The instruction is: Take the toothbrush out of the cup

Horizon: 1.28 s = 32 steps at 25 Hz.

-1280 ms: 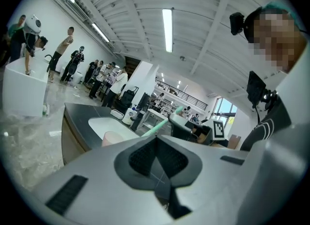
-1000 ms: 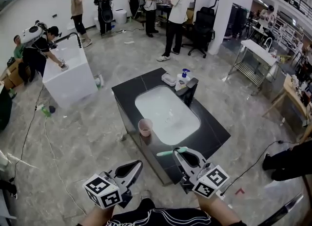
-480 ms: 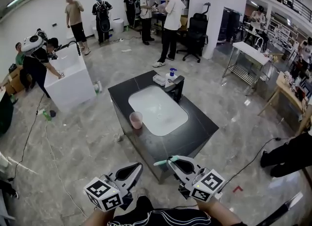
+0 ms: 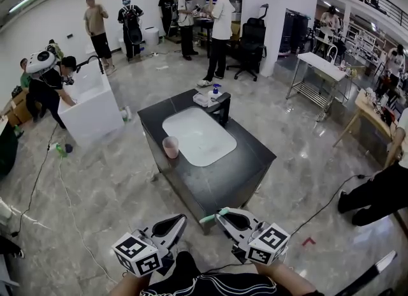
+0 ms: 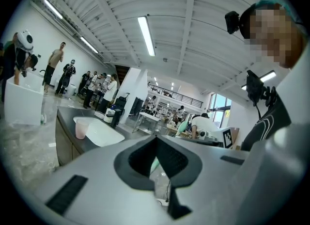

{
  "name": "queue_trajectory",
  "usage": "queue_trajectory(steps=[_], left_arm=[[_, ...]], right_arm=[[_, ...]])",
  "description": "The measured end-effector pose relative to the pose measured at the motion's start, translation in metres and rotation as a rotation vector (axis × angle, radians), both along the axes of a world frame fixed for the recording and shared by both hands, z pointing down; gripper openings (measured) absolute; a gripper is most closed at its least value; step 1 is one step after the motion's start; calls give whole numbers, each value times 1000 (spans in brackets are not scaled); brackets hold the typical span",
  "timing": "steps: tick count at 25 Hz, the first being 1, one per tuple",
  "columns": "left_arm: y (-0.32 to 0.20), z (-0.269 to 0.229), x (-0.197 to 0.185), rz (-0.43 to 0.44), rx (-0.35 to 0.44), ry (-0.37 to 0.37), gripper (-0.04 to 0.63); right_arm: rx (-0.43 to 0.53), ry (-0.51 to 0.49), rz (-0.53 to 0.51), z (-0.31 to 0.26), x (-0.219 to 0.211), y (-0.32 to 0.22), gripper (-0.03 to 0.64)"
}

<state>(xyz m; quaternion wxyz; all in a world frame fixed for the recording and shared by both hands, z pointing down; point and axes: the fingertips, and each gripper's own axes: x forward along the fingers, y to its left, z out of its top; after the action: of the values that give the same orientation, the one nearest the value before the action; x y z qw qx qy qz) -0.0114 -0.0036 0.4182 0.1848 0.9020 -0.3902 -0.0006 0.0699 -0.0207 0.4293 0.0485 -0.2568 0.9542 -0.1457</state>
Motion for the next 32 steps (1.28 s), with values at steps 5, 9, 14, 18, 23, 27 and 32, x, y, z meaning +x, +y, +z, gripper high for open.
queue_trajectory(steps=[5, 9, 14, 18, 23, 27, 32], left_arm=[[12, 1, 10, 11, -3, -11, 3], [19, -1, 15, 19, 1, -16, 3], [28, -2, 19, 22, 2, -21, 3], [32, -3, 20, 19, 3, -23, 3], [36, -1, 22, 16, 4, -24, 3], [38, -3, 28, 22, 9, -23, 3], [38, -2, 32, 27, 10, -19, 3]], right_arm=[[-15, -11, 33, 0, 14, 8, 32], [-16, -5, 38, 0, 17, 15, 31], [-7, 3, 34, -1, 19, 24, 31], [-8, 2, 25, -1, 17, 27, 31], [-5, 2, 20, 1, 17, 32, 31], [-2, -3, 18, -3, 21, 34, 31], [-2, -4, 22, -2, 24, 35, 31]])
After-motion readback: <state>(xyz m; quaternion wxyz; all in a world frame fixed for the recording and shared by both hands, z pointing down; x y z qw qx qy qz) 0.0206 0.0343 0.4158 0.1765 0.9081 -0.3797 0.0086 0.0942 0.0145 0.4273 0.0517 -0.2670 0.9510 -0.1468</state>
